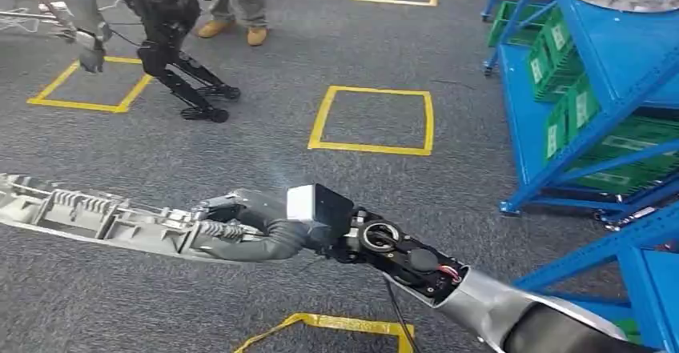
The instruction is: Take the parts from the cabinet and place them on the table.
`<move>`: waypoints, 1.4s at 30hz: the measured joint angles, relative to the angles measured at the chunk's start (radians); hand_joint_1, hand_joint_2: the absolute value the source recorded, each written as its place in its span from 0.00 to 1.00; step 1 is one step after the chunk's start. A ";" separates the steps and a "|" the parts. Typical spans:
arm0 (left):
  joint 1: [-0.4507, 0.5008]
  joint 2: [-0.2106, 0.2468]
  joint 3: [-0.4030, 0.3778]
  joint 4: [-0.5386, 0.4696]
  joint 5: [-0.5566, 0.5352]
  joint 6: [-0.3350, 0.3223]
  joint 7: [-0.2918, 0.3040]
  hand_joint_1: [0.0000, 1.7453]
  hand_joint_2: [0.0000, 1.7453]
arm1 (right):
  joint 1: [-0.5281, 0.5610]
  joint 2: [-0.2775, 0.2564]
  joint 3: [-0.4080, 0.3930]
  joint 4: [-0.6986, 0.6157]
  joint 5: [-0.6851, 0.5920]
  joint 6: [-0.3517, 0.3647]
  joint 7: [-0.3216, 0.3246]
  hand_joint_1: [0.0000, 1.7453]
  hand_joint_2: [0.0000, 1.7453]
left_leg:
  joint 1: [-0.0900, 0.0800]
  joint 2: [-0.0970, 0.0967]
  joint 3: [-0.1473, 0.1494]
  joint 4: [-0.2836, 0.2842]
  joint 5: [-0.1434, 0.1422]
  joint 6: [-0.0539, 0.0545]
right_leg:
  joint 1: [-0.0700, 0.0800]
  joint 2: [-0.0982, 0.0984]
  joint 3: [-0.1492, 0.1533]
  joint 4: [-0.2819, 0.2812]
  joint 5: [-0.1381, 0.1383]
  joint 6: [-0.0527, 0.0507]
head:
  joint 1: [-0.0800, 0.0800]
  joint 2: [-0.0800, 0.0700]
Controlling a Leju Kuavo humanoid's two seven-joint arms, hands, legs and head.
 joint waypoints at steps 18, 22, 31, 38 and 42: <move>-0.001 0.005 0.000 0.000 0.001 -0.002 0.008 0.00 1.00 | 0.001 -0.001 0.000 -0.002 0.003 -0.001 0.005 1.00 1.00 | 0.020 0.031 0.001 -0.005 0.008 -0.005 | -0.020 -0.024 0.008 0.014 -0.028 0.034 | -0.021 0.000; -0.001 0.006 0.000 0.000 0.001 -0.002 0.012 0.00 1.00 | 0.008 -0.003 0.000 -0.003 0.003 -0.001 0.005 1.00 1.00 | 0.015 0.025 0.001 -0.004 0.006 0.007 | -0.021 -0.018 -0.138 0.323 -0.164 0.043 | -0.003 0.000; 0.002 0.003 0.000 0.000 0.008 0.000 0.016 0.00 1.00 | 0.012 -0.003 0.000 -0.003 0.003 0.003 0.007 1.00 1.00 | 0.013 -0.002 0.003 -0.007 0.008 -0.019 | -0.011 0.004 0.009 -0.003 -0.002 0.011 | 0.001 0.000; 0.002 0.001 0.000 0.000 0.005 0.002 0.014 0.00 1.00 | 0.010 -0.002 0.001 -0.003 0.006 0.015 0.002 1.00 1.00 | 0.016 0.019 -0.158 0.326 -0.138 -0.049 | -0.018 -0.033 0.017 -0.027 0.011 -0.012 | -0.026 0.000; 0.001 0.002 0.000 0.000 0.001 0.002 0.015 0.00 1.00 | 0.010 -0.002 0.001 -0.006 0.011 0.012 0.003 1.00 1.00 | 0.017 0.069 -0.020 0.041 0.006 -0.047 | -0.018 -0.058 0.020 -0.023 0.005 -0.004 | -0.030 0.000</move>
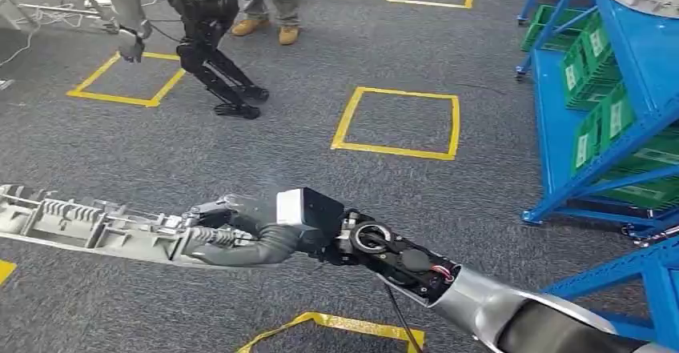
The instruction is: Take the parts from the cabinet and place them on the table.
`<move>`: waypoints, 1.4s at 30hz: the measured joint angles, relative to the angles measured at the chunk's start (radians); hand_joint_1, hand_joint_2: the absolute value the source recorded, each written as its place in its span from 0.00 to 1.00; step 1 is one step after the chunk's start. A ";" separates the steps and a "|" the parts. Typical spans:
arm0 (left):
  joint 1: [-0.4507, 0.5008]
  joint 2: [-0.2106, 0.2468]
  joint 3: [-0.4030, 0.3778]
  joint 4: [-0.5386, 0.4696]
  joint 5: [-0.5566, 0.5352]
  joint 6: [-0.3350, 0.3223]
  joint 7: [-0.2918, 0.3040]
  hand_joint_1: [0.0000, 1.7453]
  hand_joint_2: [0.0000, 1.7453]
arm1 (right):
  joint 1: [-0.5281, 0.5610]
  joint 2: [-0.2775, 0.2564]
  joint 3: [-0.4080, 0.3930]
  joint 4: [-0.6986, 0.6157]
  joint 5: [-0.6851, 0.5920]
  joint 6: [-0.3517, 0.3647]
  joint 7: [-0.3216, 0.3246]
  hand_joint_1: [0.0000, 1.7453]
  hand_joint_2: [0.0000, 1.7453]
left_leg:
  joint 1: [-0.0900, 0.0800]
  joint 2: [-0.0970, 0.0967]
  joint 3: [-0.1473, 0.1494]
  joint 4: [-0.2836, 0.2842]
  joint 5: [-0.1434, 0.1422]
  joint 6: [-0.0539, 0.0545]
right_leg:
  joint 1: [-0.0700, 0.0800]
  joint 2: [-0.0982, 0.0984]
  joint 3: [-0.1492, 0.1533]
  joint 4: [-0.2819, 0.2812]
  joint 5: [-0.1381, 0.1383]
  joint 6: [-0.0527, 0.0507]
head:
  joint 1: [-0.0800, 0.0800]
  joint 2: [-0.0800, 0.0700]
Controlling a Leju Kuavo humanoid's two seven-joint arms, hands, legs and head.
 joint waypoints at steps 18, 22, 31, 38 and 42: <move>-0.004 -0.009 0.000 0.000 0.003 -0.002 0.000 0.00 1.00 | 0.002 -0.006 0.003 -0.012 0.027 -0.011 0.013 1.00 1.00 | -0.002 -0.145 0.008 -0.047 0.018 0.034 | 0.001 0.115 0.004 0.017 -0.017 0.022 | 0.032 0.000; 0.006 -0.010 0.000 0.000 0.003 -0.002 0.000 0.00 1.00 | 0.000 -0.006 0.003 -0.013 0.027 -0.010 0.013 1.00 1.00 | -0.005 -0.106 -0.009 -0.021 -0.004 0.014 | -0.005 0.068 0.015 -0.005 -0.005 -0.004 | 0.025 0.000; 0.001 -0.009 0.000 0.000 0.007 -0.002 0.000 0.00 1.00 | -0.004 -0.006 0.011 -0.012 0.027 -0.004 0.013 1.00 1.00 | -0.003 0.038 0.017 -0.039 0.017 0.004 | 0.003 -0.033 0.020 -0.004 -0.016 0.001 | -0.003 0.000; 0.000 -0.010 0.000 0.000 0.007 -0.002 -0.001 0.00 1.00 | -0.009 -0.006 0.019 -0.012 0.029 -0.002 0.010 1.00 1.00 | -0.003 -0.028 0.019 -0.061 0.018 0.046 | 0.003 0.014 -0.011 0.091 -0.090 0.037 | 0.014 0.000; -0.001 -0.009 0.000 0.000 0.003 -0.002 -0.001 0.00 1.00 | -0.008 -0.007 0.019 -0.011 0.030 -0.003 0.007 1.00 1.00 | -0.004 -0.075 0.019 -0.059 0.018 0.051 | 0.003 0.038 -0.142 0.351 -0.178 0.043 | 0.030 0.000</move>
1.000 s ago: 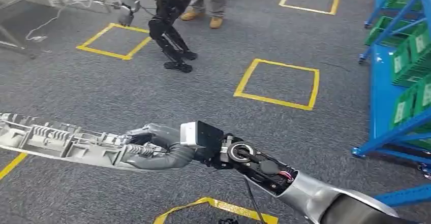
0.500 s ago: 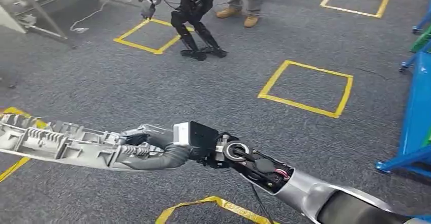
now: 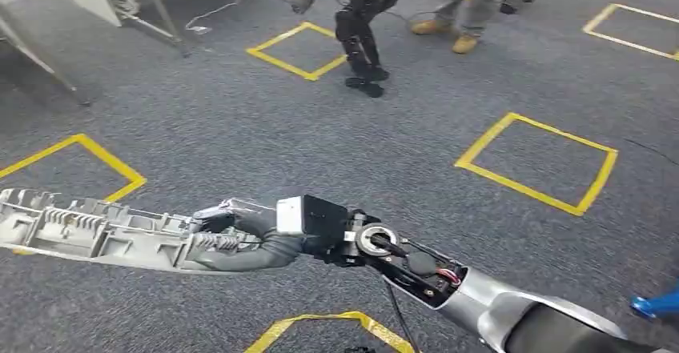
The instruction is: Take the parts from the cabinet and place them on the table.
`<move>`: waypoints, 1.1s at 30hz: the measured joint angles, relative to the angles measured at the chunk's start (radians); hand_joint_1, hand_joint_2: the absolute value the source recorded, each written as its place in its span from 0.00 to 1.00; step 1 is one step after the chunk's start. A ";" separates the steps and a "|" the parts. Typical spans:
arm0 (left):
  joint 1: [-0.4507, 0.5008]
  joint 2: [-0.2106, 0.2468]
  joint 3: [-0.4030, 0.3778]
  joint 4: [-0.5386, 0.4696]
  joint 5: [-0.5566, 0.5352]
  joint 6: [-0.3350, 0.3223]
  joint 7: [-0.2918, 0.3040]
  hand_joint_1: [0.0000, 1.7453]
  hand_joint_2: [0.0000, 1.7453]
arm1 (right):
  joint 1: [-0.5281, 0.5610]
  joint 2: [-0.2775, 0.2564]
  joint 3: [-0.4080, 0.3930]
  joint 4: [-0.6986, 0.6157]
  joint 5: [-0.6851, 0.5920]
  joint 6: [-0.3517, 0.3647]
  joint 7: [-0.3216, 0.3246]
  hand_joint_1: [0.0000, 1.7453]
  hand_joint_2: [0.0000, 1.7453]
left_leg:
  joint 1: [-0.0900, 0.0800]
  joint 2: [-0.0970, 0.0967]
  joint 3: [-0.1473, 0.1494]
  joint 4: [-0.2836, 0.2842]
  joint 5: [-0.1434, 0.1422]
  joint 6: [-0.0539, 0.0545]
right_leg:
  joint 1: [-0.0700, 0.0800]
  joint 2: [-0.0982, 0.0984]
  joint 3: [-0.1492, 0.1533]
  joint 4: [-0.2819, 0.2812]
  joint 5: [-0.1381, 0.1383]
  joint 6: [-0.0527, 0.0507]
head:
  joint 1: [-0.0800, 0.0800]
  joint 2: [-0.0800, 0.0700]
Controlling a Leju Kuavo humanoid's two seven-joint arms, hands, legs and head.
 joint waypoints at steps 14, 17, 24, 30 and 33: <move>0.002 0.001 0.000 0.000 -0.003 0.000 -0.002 0.00 1.00 | -0.007 0.001 0.001 0.005 0.014 0.012 -0.012 1.00 1.00 | 0.003 0.021 -0.161 0.308 -0.142 -0.054 | -0.006 -0.015 0.148 -0.354 0.174 -0.052 | -0.026 0.000; 0.004 0.002 0.000 0.000 -0.003 0.000 -0.002 0.00 1.00 | -0.007 0.001 0.002 0.009 0.015 0.014 -0.014 1.00 1.00 | 0.007 0.032 -0.132 0.250 -0.082 -0.059 | -0.007 -0.050 0.151 -0.353 0.170 -0.049 | -0.030 0.000; 0.001 0.004 0.000 0.000 -0.003 0.000 -0.001 0.00 1.00 | -0.012 0.001 0.001 0.010 0.018 0.020 -0.015 1.00 1.00 | -0.006 0.073 -0.011 0.006 -0.001 -0.025 | 0.005 -0.112 0.165 -0.348 0.151 -0.016 | -0.023 0.000; -0.002 0.004 0.000 0.000 -0.003 0.000 -0.001 0.00 1.00 | -0.008 0.000 0.002 0.011 0.023 0.023 -0.014 1.00 1.00 | 0.000 0.007 -0.007 0.002 0.003 -0.004 | -0.005 -0.001 0.005 0.001 -0.012 0.002 | 0.000 0.000; -0.001 0.004 0.000 0.000 -0.003 0.000 -0.001 0.00 1.00 | -0.008 0.000 0.002 0.011 0.026 0.023 -0.014 1.00 1.00 | 0.000 -0.036 -0.003 0.005 0.002 -0.005 | -0.005 0.007 0.061 -0.142 0.097 -0.008 | 0.005 0.000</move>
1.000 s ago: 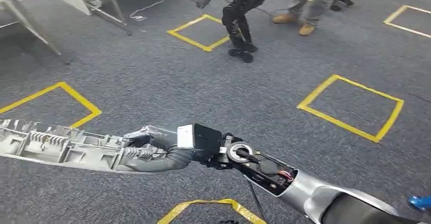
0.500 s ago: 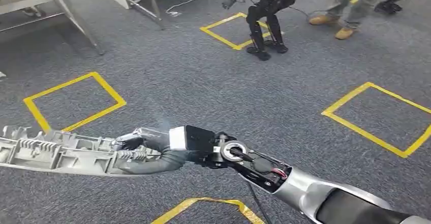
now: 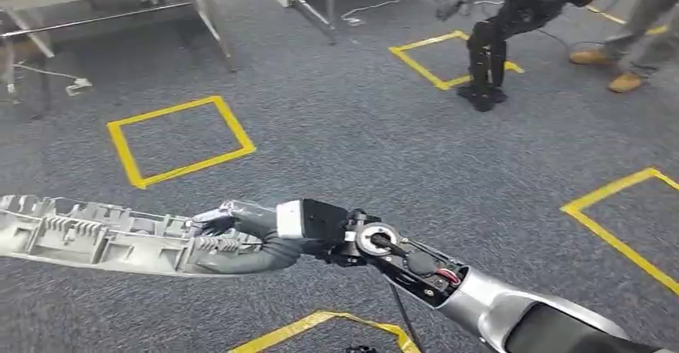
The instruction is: Take the parts from the cabinet and place them on the table.
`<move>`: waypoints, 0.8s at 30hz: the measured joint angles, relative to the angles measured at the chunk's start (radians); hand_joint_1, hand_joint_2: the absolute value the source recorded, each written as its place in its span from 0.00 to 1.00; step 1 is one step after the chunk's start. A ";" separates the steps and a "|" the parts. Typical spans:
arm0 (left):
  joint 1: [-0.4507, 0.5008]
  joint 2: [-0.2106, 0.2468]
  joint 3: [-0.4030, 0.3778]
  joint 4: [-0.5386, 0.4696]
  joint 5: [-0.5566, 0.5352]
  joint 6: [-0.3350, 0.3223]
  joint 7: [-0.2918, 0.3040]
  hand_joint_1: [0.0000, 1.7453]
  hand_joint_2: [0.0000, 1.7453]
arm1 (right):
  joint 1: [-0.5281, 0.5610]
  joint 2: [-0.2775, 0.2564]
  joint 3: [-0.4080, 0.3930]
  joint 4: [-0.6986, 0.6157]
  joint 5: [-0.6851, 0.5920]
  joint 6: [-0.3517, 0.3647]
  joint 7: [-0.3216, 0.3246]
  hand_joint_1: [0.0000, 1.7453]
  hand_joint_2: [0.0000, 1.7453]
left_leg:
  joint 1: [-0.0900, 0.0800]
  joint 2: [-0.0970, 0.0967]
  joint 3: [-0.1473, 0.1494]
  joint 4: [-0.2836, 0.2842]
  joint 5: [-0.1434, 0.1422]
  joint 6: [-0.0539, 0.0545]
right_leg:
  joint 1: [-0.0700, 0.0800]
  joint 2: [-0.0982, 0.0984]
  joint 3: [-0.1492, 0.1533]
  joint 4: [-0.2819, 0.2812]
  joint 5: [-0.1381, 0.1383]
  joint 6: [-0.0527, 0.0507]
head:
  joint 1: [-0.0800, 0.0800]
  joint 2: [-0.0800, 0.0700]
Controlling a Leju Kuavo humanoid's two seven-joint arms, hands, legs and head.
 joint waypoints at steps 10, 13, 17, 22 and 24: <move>0.003 -0.004 0.000 0.000 0.003 0.000 0.000 0.00 1.00 | -0.004 0.003 0.002 -0.001 0.007 0.010 0.000 1.00 1.00 | 0.004 0.046 -0.101 0.175 -0.092 -0.050 | -0.007 0.006 0.095 -0.217 0.079 -0.040 | -0.029 0.000; 0.004 -0.004 0.000 0.000 0.003 0.000 0.000 0.00 1.00 | -0.001 0.003 0.006 0.000 0.008 0.010 0.001 1.00 1.00 | 0.007 0.064 -0.181 0.330 -0.130 -0.059 | -0.005 -0.035 0.094 -0.217 0.076 -0.041 | -0.033 0.000; 0.003 -0.002 0.000 0.000 0.003 0.000 0.001 0.00 1.00 | -0.002 0.003 0.009 0.000 0.008 0.010 0.003 1.00 1.00 | 0.008 0.134 -0.012 0.016 0.011 -0.052 | -0.002 -0.077 0.103 -0.215 0.066 -0.029 | -0.037 0.000; 0.003 -0.003 0.000 0.000 0.003 -0.001 0.003 0.00 1.00 | -0.004 0.004 0.011 0.000 0.012 0.010 0.006 1.00 1.00 | 0.002 0.101 -0.011 -0.006 0.008 -0.019 | 0.006 -0.112 0.111 -0.210 0.051 0.000 | -0.029 0.000; 0.003 -0.004 0.000 0.000 0.003 -0.001 0.003 0.00 1.00 | -0.005 0.004 0.013 -0.001 0.012 0.010 0.006 1.00 1.00 | 0.005 0.082 -0.006 -0.010 0.009 -0.011 | -0.002 -0.043 0.086 -0.142 -0.001 0.010 | -0.024 0.000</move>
